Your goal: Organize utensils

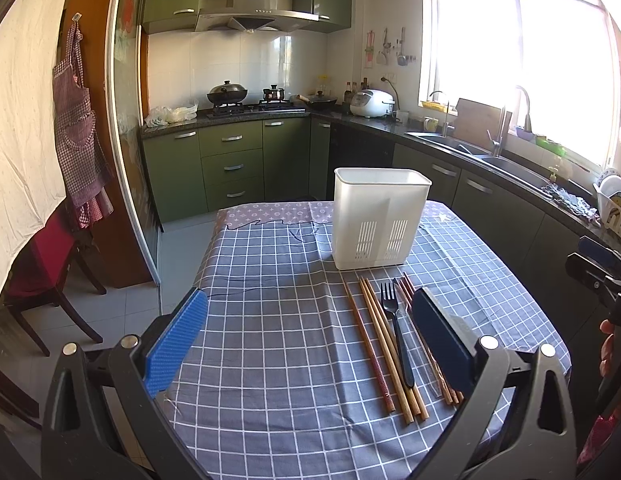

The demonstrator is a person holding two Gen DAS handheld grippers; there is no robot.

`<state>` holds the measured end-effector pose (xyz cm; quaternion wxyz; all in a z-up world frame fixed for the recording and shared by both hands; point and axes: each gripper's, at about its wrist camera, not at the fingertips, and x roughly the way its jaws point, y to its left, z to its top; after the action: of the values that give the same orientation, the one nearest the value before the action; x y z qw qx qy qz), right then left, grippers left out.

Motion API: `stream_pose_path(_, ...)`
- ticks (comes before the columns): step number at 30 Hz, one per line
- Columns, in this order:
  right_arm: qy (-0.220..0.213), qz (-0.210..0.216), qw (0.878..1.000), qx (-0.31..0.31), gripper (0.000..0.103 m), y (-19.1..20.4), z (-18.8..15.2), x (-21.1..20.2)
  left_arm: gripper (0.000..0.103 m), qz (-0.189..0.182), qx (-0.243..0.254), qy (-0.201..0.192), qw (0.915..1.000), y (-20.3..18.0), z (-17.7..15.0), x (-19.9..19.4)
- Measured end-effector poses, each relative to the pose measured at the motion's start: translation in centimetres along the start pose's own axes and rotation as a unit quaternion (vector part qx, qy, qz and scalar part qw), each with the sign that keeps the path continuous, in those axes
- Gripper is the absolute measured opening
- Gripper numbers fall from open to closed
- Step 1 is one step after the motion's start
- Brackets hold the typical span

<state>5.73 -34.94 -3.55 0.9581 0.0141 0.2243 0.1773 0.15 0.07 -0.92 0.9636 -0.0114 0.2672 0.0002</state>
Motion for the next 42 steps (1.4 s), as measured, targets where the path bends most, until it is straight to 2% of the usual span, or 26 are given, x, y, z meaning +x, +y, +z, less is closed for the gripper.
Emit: stream_pose_path(42, 0.011, 0.002, 1.000, 0.000, 0.099, 0.0, -0.4, 1.0, 0.097, -0.001, -0.001, 0.008, 1.0000, 0.1, -0.7, 0.3)
